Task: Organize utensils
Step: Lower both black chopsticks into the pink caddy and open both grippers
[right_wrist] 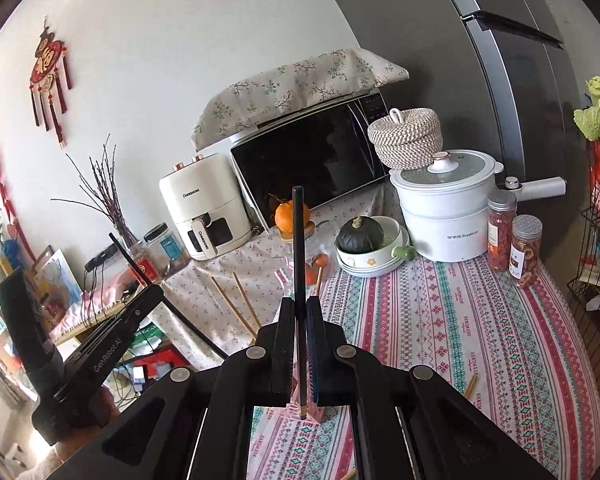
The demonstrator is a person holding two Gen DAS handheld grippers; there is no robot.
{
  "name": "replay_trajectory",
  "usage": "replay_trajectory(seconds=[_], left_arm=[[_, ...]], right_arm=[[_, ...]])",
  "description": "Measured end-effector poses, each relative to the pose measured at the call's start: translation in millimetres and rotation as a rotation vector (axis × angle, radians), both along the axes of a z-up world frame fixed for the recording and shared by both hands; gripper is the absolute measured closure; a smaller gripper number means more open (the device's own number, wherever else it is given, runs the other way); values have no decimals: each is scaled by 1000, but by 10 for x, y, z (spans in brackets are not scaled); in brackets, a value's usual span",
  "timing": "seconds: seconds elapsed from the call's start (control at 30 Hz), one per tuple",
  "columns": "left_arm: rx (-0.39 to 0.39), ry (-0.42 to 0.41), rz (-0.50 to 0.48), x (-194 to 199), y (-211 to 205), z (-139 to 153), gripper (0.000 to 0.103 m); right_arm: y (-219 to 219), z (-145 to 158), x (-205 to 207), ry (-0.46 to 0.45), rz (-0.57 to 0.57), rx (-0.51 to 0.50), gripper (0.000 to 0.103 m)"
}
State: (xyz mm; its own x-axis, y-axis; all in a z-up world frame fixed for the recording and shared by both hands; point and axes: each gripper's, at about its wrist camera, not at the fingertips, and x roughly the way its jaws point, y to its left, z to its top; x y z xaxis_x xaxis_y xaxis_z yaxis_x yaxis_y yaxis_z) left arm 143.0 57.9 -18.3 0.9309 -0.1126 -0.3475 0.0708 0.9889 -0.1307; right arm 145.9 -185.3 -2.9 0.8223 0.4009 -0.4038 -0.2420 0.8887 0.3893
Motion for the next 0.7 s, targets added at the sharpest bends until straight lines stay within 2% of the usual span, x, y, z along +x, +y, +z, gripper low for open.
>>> replay_trajectory(seconds=[0.2, 0.23, 0.3, 0.33, 0.37, 0.5, 0.57, 0.7], left_arm=[[15, 72, -2, 201, -37, -206, 97], [7, 71, -9, 212, -38, -218, 94], [-9, 79, -17, 226, -42, -229, 77], [-19, 80, -15, 224, -39, -228, 60], [-29, 77, -9, 210, -35, -219, 51], [-52, 115, -20, 166, -11, -183, 46], [-51, 149, -17, 131, 15, -203, 34], [-26, 220, 0, 48, 89, -266, 22]], right_arm=[[-16, -4, 0, 0, -4, -6, 97], [-23, -5, -1, 0, -4, -4, 97], [-30, -8, 4, 2, -3, -2, 97], [-31, -10, 5, 4, -3, -2, 97], [-31, -12, 6, 5, -4, -1, 97], [-27, -9, 11, 1, -8, 5, 97], [-19, 2, 26, -5, -12, 12, 97], [15, 28, 73, -17, -21, 34, 97]])
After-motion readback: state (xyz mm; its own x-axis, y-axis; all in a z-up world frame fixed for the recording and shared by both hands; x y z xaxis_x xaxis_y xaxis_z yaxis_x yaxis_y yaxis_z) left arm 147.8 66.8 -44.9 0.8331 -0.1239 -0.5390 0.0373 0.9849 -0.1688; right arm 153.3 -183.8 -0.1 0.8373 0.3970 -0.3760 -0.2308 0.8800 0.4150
